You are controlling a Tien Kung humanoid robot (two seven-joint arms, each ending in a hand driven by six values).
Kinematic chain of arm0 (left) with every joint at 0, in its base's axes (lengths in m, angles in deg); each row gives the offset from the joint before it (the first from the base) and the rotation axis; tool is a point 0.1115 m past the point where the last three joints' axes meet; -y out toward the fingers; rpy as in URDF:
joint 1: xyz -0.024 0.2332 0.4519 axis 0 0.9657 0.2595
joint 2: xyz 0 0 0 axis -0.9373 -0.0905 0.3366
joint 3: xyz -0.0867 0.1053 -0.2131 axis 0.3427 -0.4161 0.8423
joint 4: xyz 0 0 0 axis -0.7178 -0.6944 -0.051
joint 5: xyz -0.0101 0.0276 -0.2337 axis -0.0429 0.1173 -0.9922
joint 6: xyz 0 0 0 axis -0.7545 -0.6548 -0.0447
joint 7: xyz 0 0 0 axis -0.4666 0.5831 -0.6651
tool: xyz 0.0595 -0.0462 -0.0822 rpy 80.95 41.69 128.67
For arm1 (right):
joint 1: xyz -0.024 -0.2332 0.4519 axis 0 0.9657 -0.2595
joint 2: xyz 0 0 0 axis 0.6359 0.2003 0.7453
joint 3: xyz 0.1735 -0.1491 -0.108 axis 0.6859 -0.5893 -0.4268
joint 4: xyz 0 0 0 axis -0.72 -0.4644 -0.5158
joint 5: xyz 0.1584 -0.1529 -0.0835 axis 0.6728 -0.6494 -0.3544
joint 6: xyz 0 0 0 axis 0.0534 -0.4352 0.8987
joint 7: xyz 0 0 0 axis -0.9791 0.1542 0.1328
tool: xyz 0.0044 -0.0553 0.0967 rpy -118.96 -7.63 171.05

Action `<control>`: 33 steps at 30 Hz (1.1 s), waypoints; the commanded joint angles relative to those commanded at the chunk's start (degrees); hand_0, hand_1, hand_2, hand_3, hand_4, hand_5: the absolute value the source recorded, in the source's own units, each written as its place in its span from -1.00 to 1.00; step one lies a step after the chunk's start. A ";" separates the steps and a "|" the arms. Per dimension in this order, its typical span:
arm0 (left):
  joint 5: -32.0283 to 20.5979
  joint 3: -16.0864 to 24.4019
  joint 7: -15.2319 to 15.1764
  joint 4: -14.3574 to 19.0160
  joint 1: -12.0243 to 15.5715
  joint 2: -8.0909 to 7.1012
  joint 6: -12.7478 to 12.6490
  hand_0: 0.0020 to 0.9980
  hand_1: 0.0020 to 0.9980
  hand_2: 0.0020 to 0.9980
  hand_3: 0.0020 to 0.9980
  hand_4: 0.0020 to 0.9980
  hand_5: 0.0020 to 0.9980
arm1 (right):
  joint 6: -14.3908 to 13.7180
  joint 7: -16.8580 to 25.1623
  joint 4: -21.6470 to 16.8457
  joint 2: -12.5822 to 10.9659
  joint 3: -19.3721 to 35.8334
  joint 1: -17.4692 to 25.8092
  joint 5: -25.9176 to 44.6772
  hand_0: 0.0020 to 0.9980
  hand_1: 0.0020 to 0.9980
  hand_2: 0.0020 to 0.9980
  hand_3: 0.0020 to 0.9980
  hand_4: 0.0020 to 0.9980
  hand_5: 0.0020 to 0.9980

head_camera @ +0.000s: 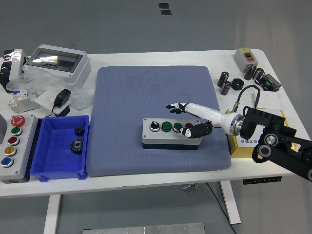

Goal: Pick up the button,place it on the desk,press the button,press the button

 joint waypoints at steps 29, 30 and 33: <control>-1.02 -0.12 0.92 0.46 0.50 -1.29 -0.54 0.34 0.25 0.11 0.21 0.23 -0.58 | 31.41 -28.80 -7.42 -11.25 -5.60 -21.77 20.16 -0.92 -0.68 -0.36 1.00 -0.50 -0.84; -0.96 -0.09 0.94 0.46 0.46 -1.28 -0.54 0.34 0.25 0.11 0.21 0.23 -0.58 | 31.27 -28.75 -6.98 -10.50 -5.94 -21.90 20.19 -0.92 -0.68 -0.36 1.00 -0.50 -0.84; -0.84 -0.06 0.87 0.43 0.27 -1.24 -0.48 0.34 0.25 0.11 0.21 0.23 -0.58 | 30.82 -28.54 -5.79 -8.41 -6.79 -22.06 20.22 -0.92 -0.68 -0.36 1.00 -0.50 -0.84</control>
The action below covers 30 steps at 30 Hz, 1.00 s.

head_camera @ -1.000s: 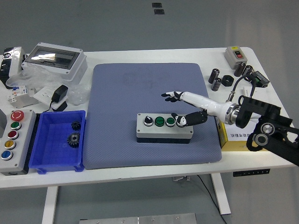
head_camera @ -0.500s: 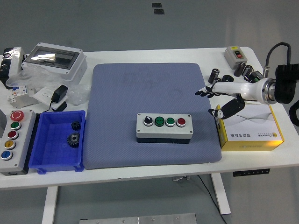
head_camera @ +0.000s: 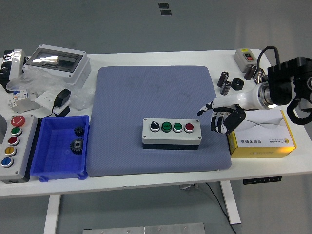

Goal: Pick up the button,place it on the desk,press the button,press the button

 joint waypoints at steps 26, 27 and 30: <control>0.27 0.05 -0.17 -0.04 -0.16 -0.02 0.07 0.34 0.25 0.10 0.20 0.23 -0.60 | -1.92 0.90 4.45 4.70 -5.03 1.48 -0.11 -0.98 -0.77 -0.46 0.99 -0.67 -0.85; 0.29 0.05 -0.18 -0.05 -0.16 -0.01 0.08 0.34 0.25 0.10 0.20 0.23 -0.60 | -2.04 0.97 4.61 4.80 -5.39 1.55 -0.13 -0.98 -0.77 -0.46 0.99 -0.67 -0.85; 0.19 -0.01 -0.21 -0.06 -0.17 0.00 0.08 0.34 0.25 0.10 0.20 0.23 -0.60 | -2.58 1.29 4.78 4.95 -5.88 1.69 -0.28 -0.98 -0.77 -0.46 0.99 -0.67 -0.85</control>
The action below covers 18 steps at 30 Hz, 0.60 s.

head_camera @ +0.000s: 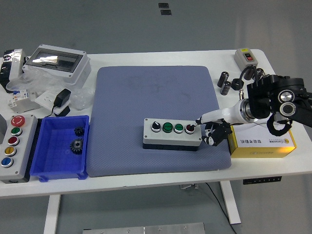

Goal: Pick up the button,place it on the desk,press the button,press the button

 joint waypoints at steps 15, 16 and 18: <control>-0.31 -0.11 -0.11 -0.03 0.45 0.09 -0.03 0.33 0.25 0.10 0.20 0.23 -0.61 | -3.28 3.25 -2.74 -4.11 18.53 8.16 -6.92 -0.98 -0.79 -0.48 0.97 -0.68 -0.83; -0.17 -0.05 -0.13 -0.04 0.51 0.21 0.00 0.33 0.25 0.10 0.20 0.23 -0.61 | -5.00 4.47 -2.65 -3.04 21.25 9.85 -9.27 -0.98 -0.79 -0.48 0.97 -0.68 -0.83; 0.05 0.02 -0.20 -0.08 0.61 0.45 0.06 0.33 0.25 0.10 0.20 0.23 -0.61 | -8.13 6.58 -2.50 -1.15 25.37 12.68 -13.25 -0.98 -0.79 -0.48 0.97 -0.68 -0.83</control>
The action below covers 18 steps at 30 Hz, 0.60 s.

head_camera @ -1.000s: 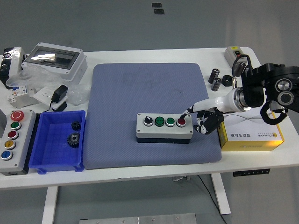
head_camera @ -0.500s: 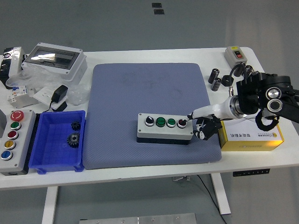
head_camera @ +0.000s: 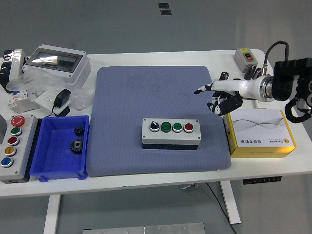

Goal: Pick up the button,place it on the desk,press the button,press the button

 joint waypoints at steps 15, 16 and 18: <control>0.85 0.35 -0.79 -0.26 0.44 1.09 0.19 0.34 0.25 0.10 0.21 0.22 -0.61 | -32.49 25.01 5.15 21.27 31.36 27.57 -17.84 -0.92 -0.69 -0.26 0.74 -0.44 -0.70; 0.70 0.26 -0.89 -0.30 0.40 1.05 0.21 0.34 0.25 0.10 0.21 0.22 -0.61 | -34.23 26.56 5.43 22.32 32.83 29.02 -16.67 -0.92 -0.69 -0.26 0.74 -0.44 -0.70; 0.46 0.06 -1.07 -0.39 0.31 1.01 0.26 0.34 0.25 0.10 0.21 0.22 -0.61 | -37.94 30.13 6.02 24.53 36.04 32.34 -13.82 -0.92 -0.69 -0.26 0.74 -0.44 -0.70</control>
